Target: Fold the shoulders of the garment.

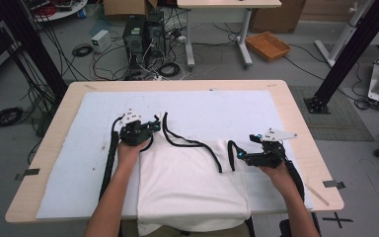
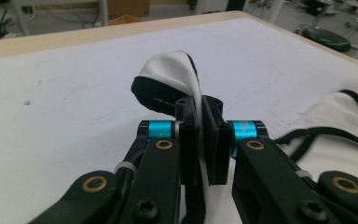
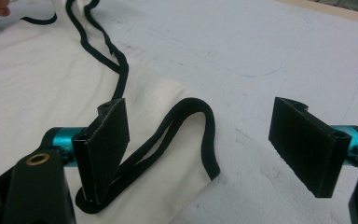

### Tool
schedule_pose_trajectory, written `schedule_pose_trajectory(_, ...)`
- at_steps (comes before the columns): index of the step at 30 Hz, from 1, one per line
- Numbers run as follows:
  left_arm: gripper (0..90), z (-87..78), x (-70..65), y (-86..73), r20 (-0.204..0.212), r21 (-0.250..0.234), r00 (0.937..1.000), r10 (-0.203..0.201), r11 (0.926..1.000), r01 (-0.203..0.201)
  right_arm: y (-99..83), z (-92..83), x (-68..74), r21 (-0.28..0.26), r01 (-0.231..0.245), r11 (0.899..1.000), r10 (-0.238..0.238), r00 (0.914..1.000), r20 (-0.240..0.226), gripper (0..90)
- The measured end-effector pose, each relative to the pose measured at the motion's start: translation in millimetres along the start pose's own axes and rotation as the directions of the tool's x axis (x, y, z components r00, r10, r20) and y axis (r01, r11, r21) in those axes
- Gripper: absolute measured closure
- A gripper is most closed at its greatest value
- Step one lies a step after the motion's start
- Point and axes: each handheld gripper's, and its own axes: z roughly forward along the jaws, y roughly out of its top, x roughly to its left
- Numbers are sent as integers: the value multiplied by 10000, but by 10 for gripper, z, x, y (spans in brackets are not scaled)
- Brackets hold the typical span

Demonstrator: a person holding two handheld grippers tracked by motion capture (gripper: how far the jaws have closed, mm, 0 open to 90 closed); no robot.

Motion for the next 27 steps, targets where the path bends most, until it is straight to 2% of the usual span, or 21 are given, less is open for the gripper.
schedule_pose_trajectory(2,852,-83,-53,-40,229,-219,9997,125,9997,-120,-4,-4,-7,-25,-44,10000,44,10000,5,198)
schedule_pose_trajectory(5,852,-208,-114,-116,494,-455,9988,63,9990,-41,-12,-6,-14,28,-142,9999,142,9999,21,198)
schedule_pose_trajectory(10,836,-358,-237,-308,666,90,9967,474,9988,-481,-15,3,-9,47,-90,9999,90,10000,4,198)
schedule_pose_trajectory(11,784,-392,-249,-329,573,123,9980,274,9995,-281,-17,6,-11,84,-103,9999,102,9999,21,198)
schedule_pose_trajectory(12,654,-425,-252,-334,365,203,9990,-248,9995,240,-19,10,-13,102,-96,9999,96,10000,22,198)
schedule_pose_trajectory(13,567,-460,-239,-319,313,285,9974,-644,9976,635,-20,14,-14,114,-106,9999,106,9999,32,198)
schedule_pose_trajectory(15,505,-525,-225,-280,253,-56,9960,-856,9963,858,-20,19,-8,129,-129,9998,129,9999,35,198)
schedule_pose_trajectory(17,451,-558,-202,-235,168,-130,9966,-811,9966,813,-20,20,0,160,-129,9998,129,9999,47,198)
schedule_pose_trajectory(19,431,-545,-184,-204,303,-38,9963,-798,9968,799,-22,26,2,177,-99,9998,99,9999,27,198)
schedule_pose_trajectory(21,427,-480,-180,-174,622,106,9954,-732,9973,727,-23,33,3,199,-127,9997,127,9999,3,198)
schedule_pose_trajectory(23,410,-359,-175,-124,862,637,9953,-441,9972,387,-23,38,8,221,-158,9996,158,9999,-15,198)
schedule_pose_trajectory(24,409,-289,-163,-98,913,894,9948,-457,9953,375,-24,42,8,221,-127,9997,127,9999,-10,198)
schedule_pose_trajectory(27,397,-90,-107,-38,986,1499,9917,-824,9864,671,-24,45,15,261,-113,9996,114,9999,-34,198)
